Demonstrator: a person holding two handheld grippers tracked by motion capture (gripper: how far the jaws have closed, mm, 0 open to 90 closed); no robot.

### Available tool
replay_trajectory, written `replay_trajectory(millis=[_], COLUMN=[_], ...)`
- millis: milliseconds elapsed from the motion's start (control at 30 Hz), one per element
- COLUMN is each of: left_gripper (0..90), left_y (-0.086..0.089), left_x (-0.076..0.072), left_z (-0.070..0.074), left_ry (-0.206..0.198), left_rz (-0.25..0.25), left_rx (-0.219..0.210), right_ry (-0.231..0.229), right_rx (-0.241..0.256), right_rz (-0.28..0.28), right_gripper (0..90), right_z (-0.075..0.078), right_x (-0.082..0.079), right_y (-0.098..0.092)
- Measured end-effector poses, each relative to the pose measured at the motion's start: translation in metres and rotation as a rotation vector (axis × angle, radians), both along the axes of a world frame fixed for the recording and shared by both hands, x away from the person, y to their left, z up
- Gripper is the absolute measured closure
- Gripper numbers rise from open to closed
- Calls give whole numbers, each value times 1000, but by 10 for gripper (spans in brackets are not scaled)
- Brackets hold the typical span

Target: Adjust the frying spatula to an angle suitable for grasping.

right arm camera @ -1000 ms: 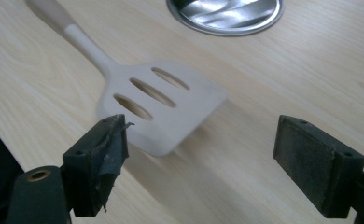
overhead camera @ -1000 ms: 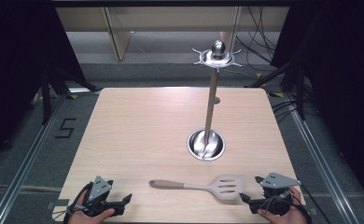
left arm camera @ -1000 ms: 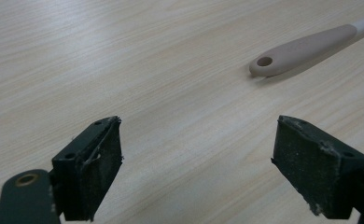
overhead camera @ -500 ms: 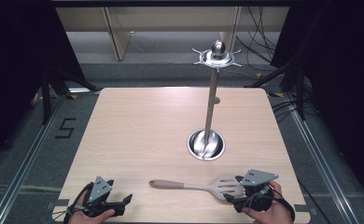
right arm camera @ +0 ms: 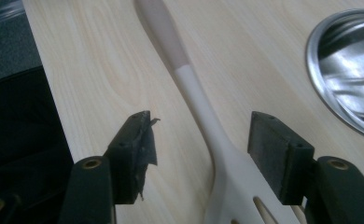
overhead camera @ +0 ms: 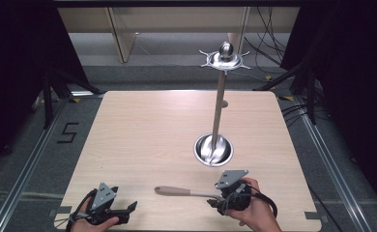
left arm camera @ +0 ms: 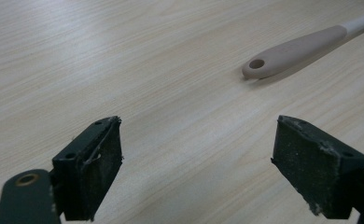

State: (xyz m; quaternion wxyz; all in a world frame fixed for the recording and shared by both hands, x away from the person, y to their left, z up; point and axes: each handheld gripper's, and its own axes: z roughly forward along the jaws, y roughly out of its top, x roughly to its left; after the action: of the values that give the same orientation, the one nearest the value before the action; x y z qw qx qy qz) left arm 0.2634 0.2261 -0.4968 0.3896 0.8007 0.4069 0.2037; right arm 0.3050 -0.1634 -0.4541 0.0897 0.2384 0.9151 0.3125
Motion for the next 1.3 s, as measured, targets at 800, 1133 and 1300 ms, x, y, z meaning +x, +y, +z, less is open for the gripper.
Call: replay_trajectory(millis=[800,1133,1300], left_gripper=[159,162,165], left_y=[1,3,3], left_x=[0,2,2], left_z=[0,0,-1], left_ry=[-3,-10,-8], left_rz=[-8,-21,-20], left_rx=[6,20,17], right_ry=[107,134,145], right_rx=[-174,-243,-282], right_rz=[175,195,216], right_gripper=[586,634,656], right_z=[-12,-19,-18], right_x=[41,48,52], right_y=[67,82,87])
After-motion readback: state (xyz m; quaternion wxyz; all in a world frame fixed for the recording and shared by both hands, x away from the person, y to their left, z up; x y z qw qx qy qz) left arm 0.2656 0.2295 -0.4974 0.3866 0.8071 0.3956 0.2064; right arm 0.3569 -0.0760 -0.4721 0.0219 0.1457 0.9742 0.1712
